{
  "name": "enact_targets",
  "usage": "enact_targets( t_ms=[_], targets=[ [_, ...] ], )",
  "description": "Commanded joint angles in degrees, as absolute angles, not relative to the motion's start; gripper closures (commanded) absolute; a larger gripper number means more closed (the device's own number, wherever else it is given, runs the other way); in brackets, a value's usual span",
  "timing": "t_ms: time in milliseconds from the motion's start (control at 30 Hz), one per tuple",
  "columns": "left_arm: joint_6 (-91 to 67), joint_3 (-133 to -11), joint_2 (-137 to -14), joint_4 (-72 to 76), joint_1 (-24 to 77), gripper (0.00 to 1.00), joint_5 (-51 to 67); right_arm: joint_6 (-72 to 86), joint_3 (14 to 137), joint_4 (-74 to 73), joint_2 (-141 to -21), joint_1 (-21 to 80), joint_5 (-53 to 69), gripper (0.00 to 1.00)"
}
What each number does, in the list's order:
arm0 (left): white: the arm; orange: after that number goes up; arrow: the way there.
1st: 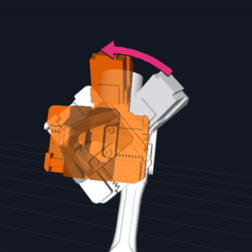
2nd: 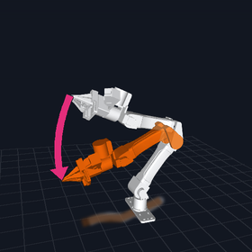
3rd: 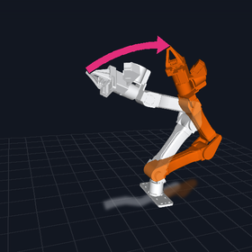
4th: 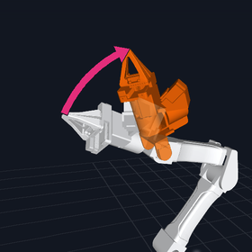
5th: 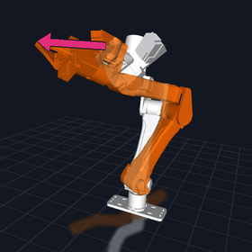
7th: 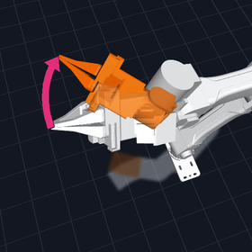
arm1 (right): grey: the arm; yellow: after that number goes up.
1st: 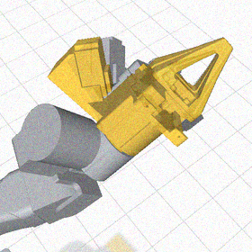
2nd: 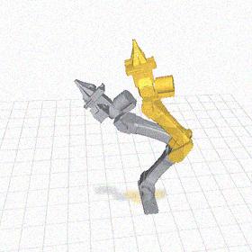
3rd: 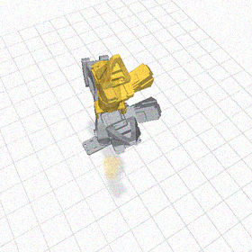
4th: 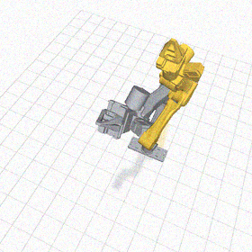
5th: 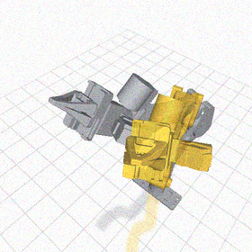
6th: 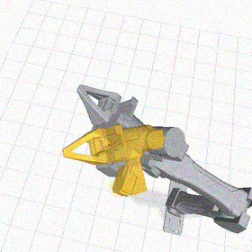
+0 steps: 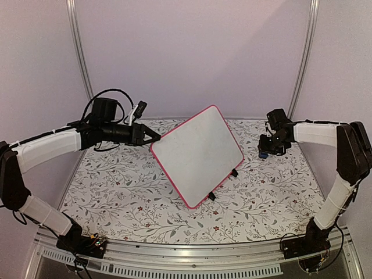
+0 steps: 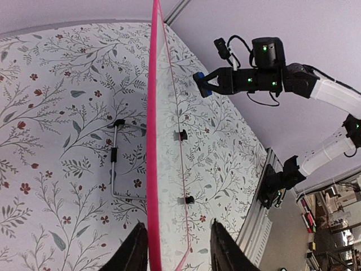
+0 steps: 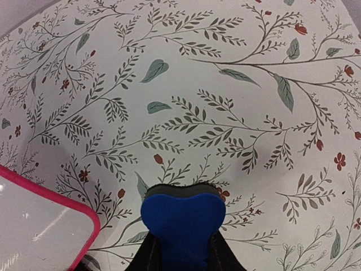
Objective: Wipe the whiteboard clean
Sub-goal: Place the whiteboard eraser at the center of the board.
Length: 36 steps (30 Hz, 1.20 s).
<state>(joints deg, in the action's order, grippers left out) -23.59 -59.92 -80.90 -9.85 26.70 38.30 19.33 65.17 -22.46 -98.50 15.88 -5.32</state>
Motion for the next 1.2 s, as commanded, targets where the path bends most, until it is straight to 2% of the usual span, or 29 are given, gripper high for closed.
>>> enact_targets(
  t_ms=[0, 67, 167, 300, 633, 900, 1167],
  targets=[
    [-23.2, -59.3, -79.37, -7.77, 26.3, 0.62, 39.54, 21.75, 63.94, -20.23, -101.28, 14.75, -3.96, 0.71],
    [-23.2, -59.25, -79.05, -7.82, 26.29, 0.6, 39.55, 22.26, 63.81, -19.81, -102.25, 14.4, -3.26, 0.59],
    [-23.2, -59.0, -78.16, -7.45, 26.24, 0.56, 39.19, 22.44, 63.58, -19.29, -104.26, 14.09, -2.04, 0.48],
    [-23.17, -58.3, -77.12, -6.26, 26.16, 0.5, 38.59, 22.4, 62.76, -18.78, -105.67, 13.82, -2.15, 0.36],
    [-23.69, -58.25, -76.38, -5.94, 25.67, 0.46, 39.11, 22.67, 61.65, -19.74, -109.18, 13.68, -5.97, 0.13],
    [-24.05, -58.11, -75.99, -5.53, 25.53, 0.45, 39.69, 22.4, 65.81, -23.47, -111.94, 16.23, -11.05, 0.13],
    [-23.95, -57.86, -74.91, -4.68, 25.44, 0.45, 40.34, 15.48, 64.4, -26.96, -105.5, 20.59, -12.03, 0.12]
  ],
)
